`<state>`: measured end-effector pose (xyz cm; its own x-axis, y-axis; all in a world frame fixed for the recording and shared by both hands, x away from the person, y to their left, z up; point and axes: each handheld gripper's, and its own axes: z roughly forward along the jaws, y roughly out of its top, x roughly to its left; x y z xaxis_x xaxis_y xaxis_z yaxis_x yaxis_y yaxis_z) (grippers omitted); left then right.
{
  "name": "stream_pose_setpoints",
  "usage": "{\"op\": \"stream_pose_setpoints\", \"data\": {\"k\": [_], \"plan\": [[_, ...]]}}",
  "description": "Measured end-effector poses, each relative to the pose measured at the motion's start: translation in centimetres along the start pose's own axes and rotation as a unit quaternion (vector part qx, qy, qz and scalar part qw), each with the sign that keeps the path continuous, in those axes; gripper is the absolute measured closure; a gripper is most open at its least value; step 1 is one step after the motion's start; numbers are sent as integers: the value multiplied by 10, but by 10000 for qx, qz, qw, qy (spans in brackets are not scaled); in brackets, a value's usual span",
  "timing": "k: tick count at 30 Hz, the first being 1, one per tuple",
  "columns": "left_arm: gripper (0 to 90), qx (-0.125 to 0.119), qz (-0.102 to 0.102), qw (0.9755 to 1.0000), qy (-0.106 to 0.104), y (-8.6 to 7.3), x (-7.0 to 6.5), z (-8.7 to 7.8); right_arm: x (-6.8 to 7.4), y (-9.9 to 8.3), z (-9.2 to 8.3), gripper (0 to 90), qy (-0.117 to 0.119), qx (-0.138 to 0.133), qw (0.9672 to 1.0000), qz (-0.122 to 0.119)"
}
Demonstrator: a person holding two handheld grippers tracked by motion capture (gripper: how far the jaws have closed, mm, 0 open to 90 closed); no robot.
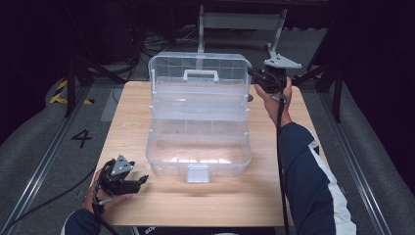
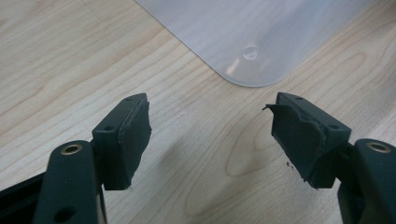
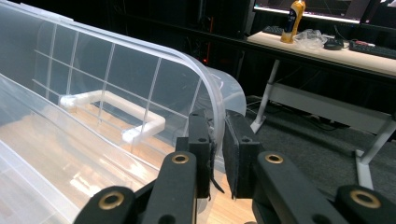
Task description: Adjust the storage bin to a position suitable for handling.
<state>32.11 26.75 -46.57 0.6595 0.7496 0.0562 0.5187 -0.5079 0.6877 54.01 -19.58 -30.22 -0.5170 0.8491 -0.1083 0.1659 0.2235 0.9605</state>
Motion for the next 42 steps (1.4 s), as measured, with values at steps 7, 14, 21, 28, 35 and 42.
{"op": "stream_pose_setpoints", "data": {"k": [7,14,21,28,35,42], "plan": [[273,117,62,9997,-223,-3,0,7,-2,1,7,821,-42,86,10000,8],[261,155,90,9994,-286,-4,-3,10,-6,0,19,818,-95,212,9997,-10],[202,147,-116,9992,-346,-6,-1,12,-10,0,26,814,-97,296,9995,-37],[184,76,-105,9994,-312,-8,0,12,-12,-1,35,812,-124,418,9990,-39],[181,61,-125,9993,-334,-9,-1,12,-16,-3,46,806,-132,587,9982,-71],[183,44,-122,9994,-323,-9,-1,12,-19,-7,59,805,-186,733,9971,-37]]}}
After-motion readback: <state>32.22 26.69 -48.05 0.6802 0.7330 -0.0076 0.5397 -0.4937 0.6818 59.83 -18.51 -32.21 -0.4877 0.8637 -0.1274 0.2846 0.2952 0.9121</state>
